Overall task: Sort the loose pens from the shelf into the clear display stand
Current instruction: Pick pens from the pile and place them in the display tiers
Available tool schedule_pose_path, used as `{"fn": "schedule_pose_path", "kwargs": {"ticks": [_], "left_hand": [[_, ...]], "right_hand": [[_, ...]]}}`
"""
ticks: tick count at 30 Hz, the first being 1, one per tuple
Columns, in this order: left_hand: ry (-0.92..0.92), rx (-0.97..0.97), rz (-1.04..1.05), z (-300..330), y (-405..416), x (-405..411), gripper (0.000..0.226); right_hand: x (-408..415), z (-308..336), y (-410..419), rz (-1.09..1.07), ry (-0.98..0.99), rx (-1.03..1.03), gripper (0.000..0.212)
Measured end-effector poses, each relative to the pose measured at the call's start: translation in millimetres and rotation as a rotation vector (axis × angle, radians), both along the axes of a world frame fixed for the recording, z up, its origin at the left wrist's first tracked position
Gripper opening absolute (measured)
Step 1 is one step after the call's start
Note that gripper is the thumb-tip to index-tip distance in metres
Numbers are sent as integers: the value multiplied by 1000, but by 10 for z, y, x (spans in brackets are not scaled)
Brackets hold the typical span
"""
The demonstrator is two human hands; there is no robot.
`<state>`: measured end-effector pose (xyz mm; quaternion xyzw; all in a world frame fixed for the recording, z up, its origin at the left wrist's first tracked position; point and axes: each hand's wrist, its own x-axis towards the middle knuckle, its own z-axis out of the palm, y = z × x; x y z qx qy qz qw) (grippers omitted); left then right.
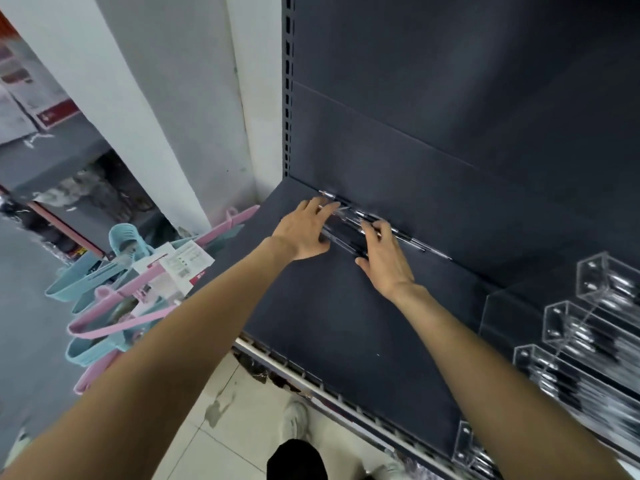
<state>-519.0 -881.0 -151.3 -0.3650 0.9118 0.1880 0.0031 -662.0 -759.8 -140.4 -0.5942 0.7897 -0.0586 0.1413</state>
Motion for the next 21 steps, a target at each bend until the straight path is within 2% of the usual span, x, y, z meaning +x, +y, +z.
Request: {"fn": "schedule_pose_path", "kwargs": {"ticks": [5,8,11,15,18,21], "left_hand": [[40,-54,-49,-30,-35,19,75],[10,-102,0,-20,-115,72,73],[-79,-142,59,-25,-211,118,56],[-111,-80,49,-12,-260,103,33],[-187,-29,79,34,-193,126,35],[-63,146,239,64,-61,254,27]], "right_hand": [[-54,-28,-101,44,144,21,63],[-65,-12,-168,75,237,33,57],[-77,6,-219,85,271,64,48],[-93,24,-199,111,343,143,44],[-97,39,-80,80,308,218,36],[-65,85,121,17,223,261,31]]}}
